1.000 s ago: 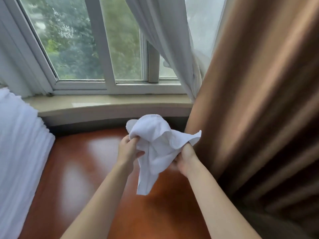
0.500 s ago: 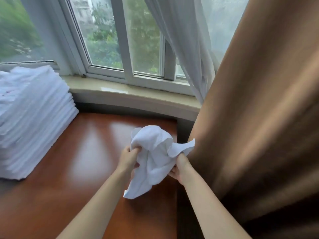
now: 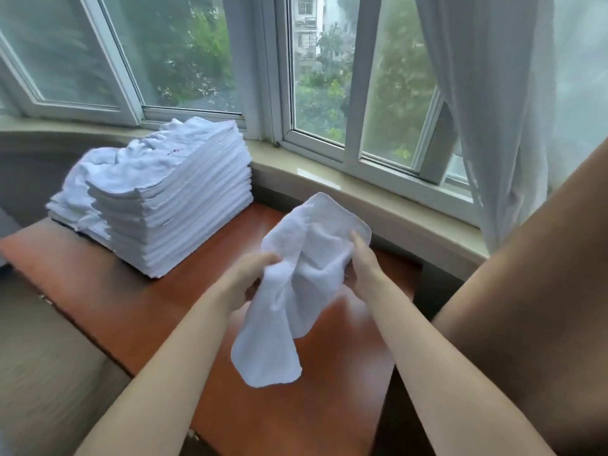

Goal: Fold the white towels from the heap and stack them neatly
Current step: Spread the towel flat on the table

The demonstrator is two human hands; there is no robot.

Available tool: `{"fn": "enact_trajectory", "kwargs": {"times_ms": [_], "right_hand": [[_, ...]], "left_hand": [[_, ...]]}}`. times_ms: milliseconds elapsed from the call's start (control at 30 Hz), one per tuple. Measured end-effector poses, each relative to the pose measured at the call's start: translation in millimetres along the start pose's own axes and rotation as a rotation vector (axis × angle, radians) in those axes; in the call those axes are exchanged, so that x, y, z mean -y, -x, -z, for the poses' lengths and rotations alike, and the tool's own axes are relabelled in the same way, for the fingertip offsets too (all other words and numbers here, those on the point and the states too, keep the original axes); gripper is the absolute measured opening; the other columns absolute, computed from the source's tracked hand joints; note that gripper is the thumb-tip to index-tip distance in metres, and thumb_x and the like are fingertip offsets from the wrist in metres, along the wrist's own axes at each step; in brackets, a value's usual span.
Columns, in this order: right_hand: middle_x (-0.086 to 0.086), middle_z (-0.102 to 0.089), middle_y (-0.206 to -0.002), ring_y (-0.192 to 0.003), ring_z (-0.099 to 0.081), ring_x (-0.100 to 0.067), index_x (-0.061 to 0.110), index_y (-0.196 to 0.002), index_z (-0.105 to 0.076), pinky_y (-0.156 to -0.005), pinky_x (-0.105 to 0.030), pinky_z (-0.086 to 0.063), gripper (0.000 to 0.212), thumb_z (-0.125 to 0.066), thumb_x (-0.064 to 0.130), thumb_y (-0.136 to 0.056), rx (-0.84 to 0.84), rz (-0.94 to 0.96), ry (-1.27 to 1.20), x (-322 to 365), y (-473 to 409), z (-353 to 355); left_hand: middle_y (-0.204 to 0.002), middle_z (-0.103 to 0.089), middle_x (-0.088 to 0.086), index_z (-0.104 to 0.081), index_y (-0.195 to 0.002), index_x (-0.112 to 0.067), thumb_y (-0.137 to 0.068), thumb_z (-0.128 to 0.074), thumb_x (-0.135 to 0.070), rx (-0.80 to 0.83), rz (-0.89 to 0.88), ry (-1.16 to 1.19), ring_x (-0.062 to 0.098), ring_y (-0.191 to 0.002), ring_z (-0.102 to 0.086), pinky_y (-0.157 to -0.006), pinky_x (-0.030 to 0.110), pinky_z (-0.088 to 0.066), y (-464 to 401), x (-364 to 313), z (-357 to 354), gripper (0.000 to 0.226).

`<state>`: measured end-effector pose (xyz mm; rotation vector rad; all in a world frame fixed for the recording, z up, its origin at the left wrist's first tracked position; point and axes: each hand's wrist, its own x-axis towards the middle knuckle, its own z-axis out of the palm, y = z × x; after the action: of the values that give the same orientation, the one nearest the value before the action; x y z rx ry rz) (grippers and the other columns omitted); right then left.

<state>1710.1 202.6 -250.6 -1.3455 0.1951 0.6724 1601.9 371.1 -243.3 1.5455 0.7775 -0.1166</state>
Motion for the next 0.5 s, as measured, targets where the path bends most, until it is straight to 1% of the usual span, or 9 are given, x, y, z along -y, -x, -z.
{"fn": "enact_trajectory", "kwargs": {"times_ms": [33,67,100,133,200,267,400,433,500], "right_hand": [[-0.003,-0.064,-0.124,-0.102,-0.065,-0.022,0.024,-0.137,-0.047,-0.086,-0.038,-0.054,0.043,-0.040,0.045,-0.100,0.003,0.089,-0.086,10.6,-17.5,-9.1],[-0.002,-0.055,-0.135,-0.107,-0.062,-0.023,0.029,-0.149,-0.028,-0.087,-0.040,-0.053,0.051,-0.040,0.042,-0.101,-0.016,0.138,-0.144,17.6,-33.5,-17.2],[-0.001,-0.051,-0.138,-0.104,-0.062,-0.021,0.032,-0.153,-0.014,-0.080,-0.038,-0.054,0.060,-0.042,0.039,-0.101,-0.044,0.140,-0.167,17.5,-49.3,-23.3],[-0.001,-0.050,-0.137,-0.101,-0.062,-0.021,0.032,-0.153,-0.009,-0.075,-0.036,-0.054,0.065,-0.045,0.037,-0.100,-0.071,0.110,-0.150,8.9,-65.2,-28.6],[-0.006,-0.050,-0.138,-0.109,-0.060,-0.028,0.023,-0.150,-0.020,-0.085,-0.039,-0.053,0.057,-0.046,0.031,-0.100,-0.098,0.002,-0.029,-30.6,-94.6,-35.5],[-0.009,-0.050,-0.139,-0.112,-0.057,-0.028,0.019,-0.143,-0.032,-0.088,-0.035,-0.048,0.049,-0.048,0.030,-0.099,-0.132,-0.149,0.143,-82.7,-111.2,-36.2],[-0.010,-0.038,-0.147,-0.127,-0.046,-0.029,0.013,-0.149,-0.030,-0.104,-0.039,-0.041,0.063,-0.057,0.027,-0.093,-0.297,-0.200,0.378,-134.2,-135.1,-27.9],[-0.009,-0.042,-0.143,-0.121,-0.051,-0.029,0.012,-0.146,-0.034,-0.100,-0.039,-0.045,0.060,-0.059,0.025,-0.093,-0.317,-0.200,0.344,-134.8,-142.9,-27.8],[-0.005,-0.056,-0.116,-0.092,-0.059,-0.022,0.012,-0.131,-0.047,-0.070,-0.027,-0.052,0.042,-0.061,0.023,-0.092,-0.279,-0.235,0.214,-127.8,-155.4,-31.6]], "left_hand": [[-0.066,-0.052,0.004,-0.065,-0.076,-0.015,-0.084,-0.064,-0.040,-0.007,-0.012,-0.006,0.015,-0.052,-0.047,-0.048,0.022,-0.040,-11.0,-12.3,12.6,0.025],[-0.066,-0.051,0.002,-0.065,-0.078,-0.017,-0.085,-0.063,-0.046,-0.004,-0.026,0.003,0.013,-0.050,-0.045,-0.045,0.020,-0.040,-23.8,-21.8,22.9,0.029],[-0.069,-0.054,0.001,-0.068,-0.085,-0.019,-0.086,-0.060,-0.054,0.008,-0.038,0.013,0.013,-0.053,-0.048,-0.047,0.021,-0.043,-38.2,-26.8,30.1,0.036],[-0.076,-0.060,-0.001,-0.069,-0.094,-0.021,-0.085,-0.055,-0.062,0.023,-0.037,-0.013,0.013,-0.060,-0.054,-0.053,0.023,-0.045,-53.7,-27.6,34.3,0.044],[-0.099,-0.066,-0.005,-0.064,-0.109,-0.028,-0.086,-0.048,-0.067,0.002,-0.005,-0.127,0.017,-0.082,-0.062,-0.067,0.029,-0.049,-86.6,-12.7,34.0,0.049],[-0.122,-0.058,-0.004,-0.054,-0.127,-0.028,-0.093,-0.049,-0.055,-0.056,0.036,-0.243,0.020,-0.103,-0.058,-0.078,0.032,-0.045,-114.5,20.8,25.8,0.043],[-0.118,-0.058,-0.004,-0.051,-0.126,-0.023,-0.085,-0.065,-0.038,0.024,0.183,-0.303,0.021,-0.110,-0.057,-0.077,0.032,-0.049,-142.5,89.0,8.3,0.045],[-0.123,-0.055,-0.002,-0.047,-0.133,-0.022,-0.084,-0.067,-0.034,0.012,0.211,-0.298,0.022,-0.113,-0.055,-0.080,0.032,-0.049,-147.5,100.9,5.1,0.054],[-0.122,-0.056,0.001,-0.050,-0.129,-0.018,-0.084,-0.065,-0.029,-0.039,0.208,-0.305,0.021,-0.109,-0.057,-0.083,0.030,-0.048,-156.6,114.0,0.5,0.048]]}}
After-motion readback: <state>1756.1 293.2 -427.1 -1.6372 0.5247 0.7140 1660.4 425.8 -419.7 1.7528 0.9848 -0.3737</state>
